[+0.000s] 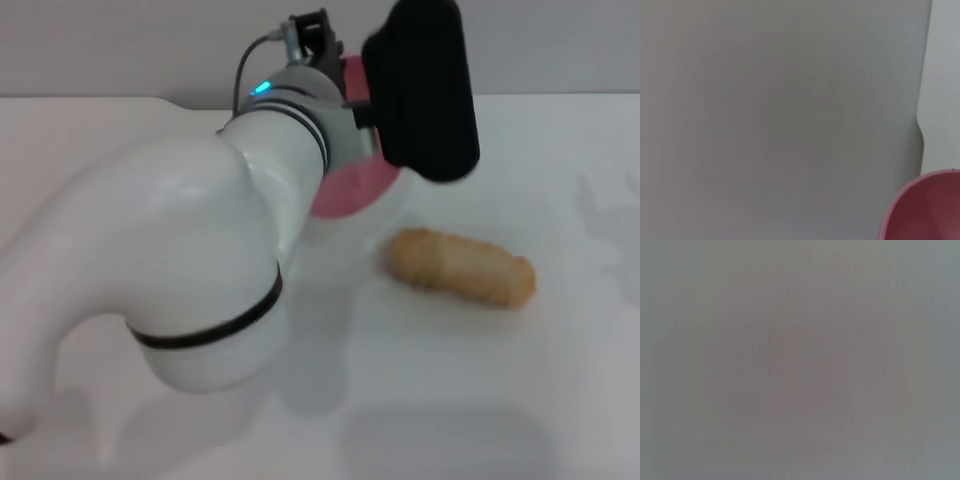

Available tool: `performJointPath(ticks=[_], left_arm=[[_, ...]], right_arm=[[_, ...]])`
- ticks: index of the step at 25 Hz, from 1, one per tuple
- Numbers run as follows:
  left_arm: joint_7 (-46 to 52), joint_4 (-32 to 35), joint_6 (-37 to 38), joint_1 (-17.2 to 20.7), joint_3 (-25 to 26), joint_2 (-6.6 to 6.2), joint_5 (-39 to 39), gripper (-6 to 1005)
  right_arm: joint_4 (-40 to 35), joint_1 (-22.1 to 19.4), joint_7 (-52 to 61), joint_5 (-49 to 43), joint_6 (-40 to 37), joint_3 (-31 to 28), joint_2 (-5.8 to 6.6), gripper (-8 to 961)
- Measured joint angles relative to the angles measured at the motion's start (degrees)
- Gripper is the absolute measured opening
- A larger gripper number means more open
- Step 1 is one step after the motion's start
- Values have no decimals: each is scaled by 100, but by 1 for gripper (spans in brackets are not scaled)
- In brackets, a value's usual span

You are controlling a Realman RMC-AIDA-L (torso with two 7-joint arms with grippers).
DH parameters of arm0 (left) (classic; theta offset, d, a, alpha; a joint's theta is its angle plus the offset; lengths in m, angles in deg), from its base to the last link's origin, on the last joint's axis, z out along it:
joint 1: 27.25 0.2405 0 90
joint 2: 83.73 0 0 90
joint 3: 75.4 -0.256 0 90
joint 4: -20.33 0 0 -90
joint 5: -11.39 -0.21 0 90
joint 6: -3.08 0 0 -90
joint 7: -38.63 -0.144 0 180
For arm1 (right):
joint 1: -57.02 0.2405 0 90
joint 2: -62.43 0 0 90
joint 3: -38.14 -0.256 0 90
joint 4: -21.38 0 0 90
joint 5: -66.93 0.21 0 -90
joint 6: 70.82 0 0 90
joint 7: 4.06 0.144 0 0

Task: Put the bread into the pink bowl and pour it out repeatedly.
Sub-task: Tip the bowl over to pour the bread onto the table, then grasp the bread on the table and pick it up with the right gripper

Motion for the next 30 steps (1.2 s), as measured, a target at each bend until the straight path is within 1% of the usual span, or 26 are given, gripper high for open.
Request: performJointPath(ticks=[1,3,7,10,13,16,20,25,30], left_arm=[[145,35,-99,-21,93,1,30,46],[357,96,-289,-68,259,3,187,46],[602,307,-647,-83,941,-11,1017,46],[638,359,-795,-40,1454,-30,1633,47],[640,336,-929,-28,1873,-42,2133,47],[641,300,-957,9,2077,-53,2353,47],[634,292,-967,77,2175,-63,2444,47],[587,214,-992,122,2318,-69,2535,47],[562,135,-994,131,2417,-75,2545,47]], right_arm=[[0,0,0,0,0,0,0,630],[-109,63,-25,52,355,55,17,630],[-303,215,-96,52,1160,275,24,631],[-321,451,-107,55,1777,432,29,632],[-117,732,-102,151,2128,595,29,632],[225,1111,-101,469,2350,801,28,633],[744,1513,-70,690,2529,1038,20,634],[1116,1687,87,697,2625,1074,12,767],[1240,1704,111,700,2695,1056,10,765]])
